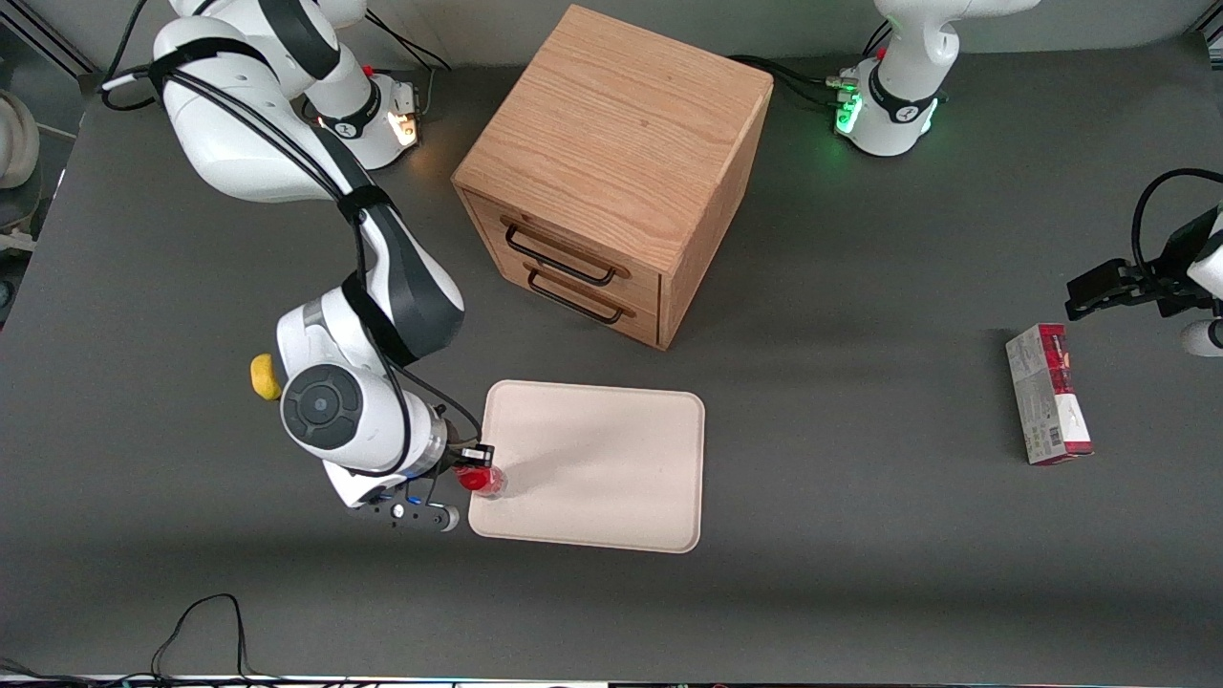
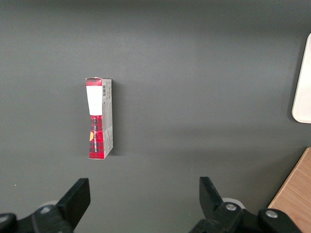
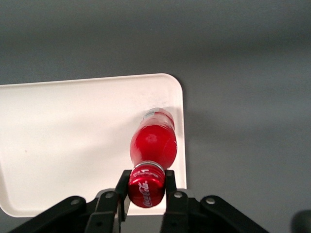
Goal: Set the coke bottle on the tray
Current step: 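Carry the bottle over the cream tray and lower it onto the tray, then open the right gripper to release the bottle on the tray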
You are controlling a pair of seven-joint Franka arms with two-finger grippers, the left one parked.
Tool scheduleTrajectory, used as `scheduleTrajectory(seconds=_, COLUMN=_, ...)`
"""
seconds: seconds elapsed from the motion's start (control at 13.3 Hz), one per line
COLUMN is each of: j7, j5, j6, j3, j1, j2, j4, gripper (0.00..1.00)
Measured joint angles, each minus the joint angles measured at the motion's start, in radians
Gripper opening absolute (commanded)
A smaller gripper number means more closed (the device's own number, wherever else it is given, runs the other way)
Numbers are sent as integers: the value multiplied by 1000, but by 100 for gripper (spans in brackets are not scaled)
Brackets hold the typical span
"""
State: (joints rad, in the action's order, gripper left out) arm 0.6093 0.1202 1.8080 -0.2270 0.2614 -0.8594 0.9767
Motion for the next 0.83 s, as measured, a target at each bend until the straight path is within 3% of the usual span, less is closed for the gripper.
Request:
scheduleTrajectory(seconds=0.38, j7=2, j5=1, j6=10, j3=1, j1=2, j2=-16, j4=-1, gripper=0)
scheduleTrajectory(seconds=0.45, j7=2, j5=1, j6=10, j3=1, j1=2, j2=-16, j4=-2, gripper=19)
scheduleTrajectory(seconds=0.53, j7=2, j5=1, j6=10, j3=1, j1=2, j2=-16, j4=-2, gripper=98)
scheduleTrajectory(seconds=0.83, j7=2, j5=1, j6=11, j3=5, j1=2, j2=-16, j4=-9, gripper=100)
